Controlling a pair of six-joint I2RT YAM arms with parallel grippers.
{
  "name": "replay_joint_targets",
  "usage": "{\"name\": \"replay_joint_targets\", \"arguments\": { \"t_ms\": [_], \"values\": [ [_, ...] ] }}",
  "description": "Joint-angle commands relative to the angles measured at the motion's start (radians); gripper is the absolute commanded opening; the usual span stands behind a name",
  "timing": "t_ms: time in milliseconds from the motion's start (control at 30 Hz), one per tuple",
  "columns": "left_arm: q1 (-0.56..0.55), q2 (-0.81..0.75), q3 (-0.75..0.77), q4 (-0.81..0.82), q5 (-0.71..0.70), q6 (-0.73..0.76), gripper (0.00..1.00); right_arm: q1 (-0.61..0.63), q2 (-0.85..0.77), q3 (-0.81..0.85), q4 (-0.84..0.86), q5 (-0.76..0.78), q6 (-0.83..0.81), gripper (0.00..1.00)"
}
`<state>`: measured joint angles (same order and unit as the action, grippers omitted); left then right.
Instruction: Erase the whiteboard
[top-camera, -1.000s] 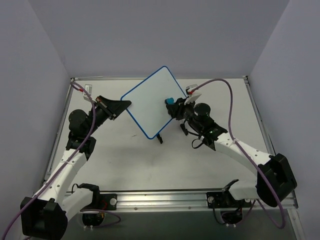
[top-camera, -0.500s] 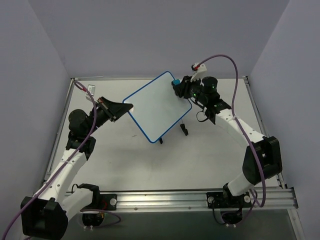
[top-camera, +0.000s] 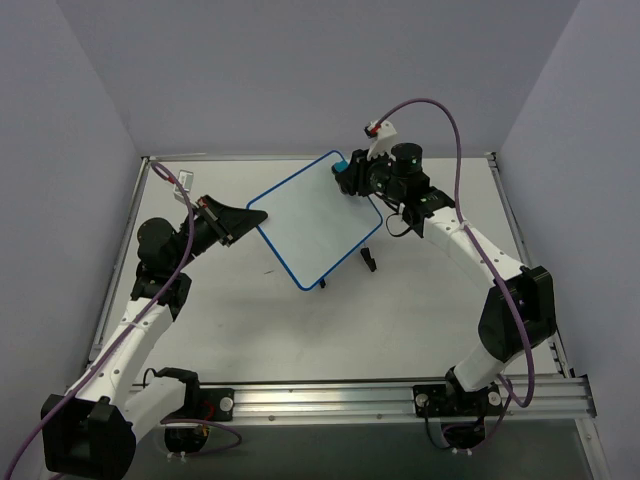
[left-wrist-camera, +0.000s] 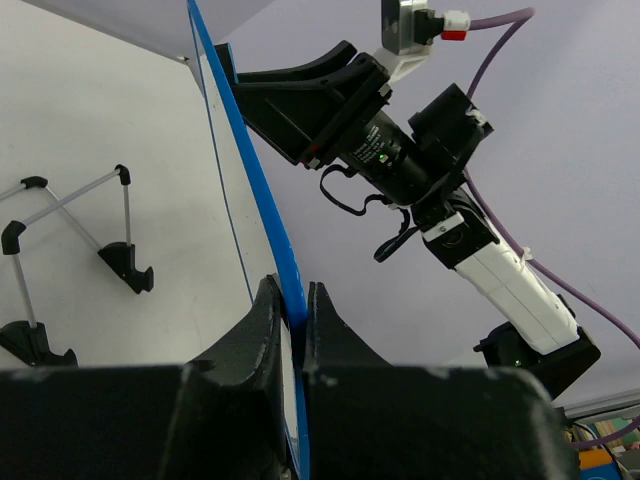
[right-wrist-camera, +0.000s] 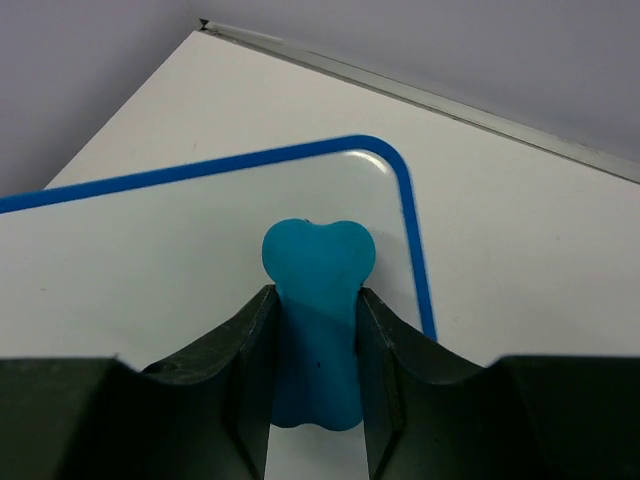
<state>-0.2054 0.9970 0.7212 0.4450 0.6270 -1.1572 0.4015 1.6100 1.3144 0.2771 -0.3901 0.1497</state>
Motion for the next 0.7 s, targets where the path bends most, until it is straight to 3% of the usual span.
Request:
{"name": "replay_joint_targets", "arguments": {
  "t_ms": [0, 133, 333, 667],
  "values": [
    [-0.022, -0.037, 0.119, 0.245, 0.186, -0.056, 0.02, 0.112, 0.005, 0.048, -0.091, -0.067, -0.053, 0.12],
    [-0.022, -0.040, 0.116, 0.193, 0.162, -0.019, 0.02, 0.114, -0.044, 0.010, -0.024, -0.135, -0.007, 0.12],
    [-0.020, -0.077, 0.121, 0.025, 0.080, 0.091, 0.02, 0.025, -0.183, -0.130, 0.086, -0.018, 0.096, 0.11],
    [-0.015, -0.084, 0.100, -0.002, 0.050, 0.113, 0.02, -0.127, -0.363, -0.204, -0.055, 0.155, 0.090, 0.12]
  ]
}}
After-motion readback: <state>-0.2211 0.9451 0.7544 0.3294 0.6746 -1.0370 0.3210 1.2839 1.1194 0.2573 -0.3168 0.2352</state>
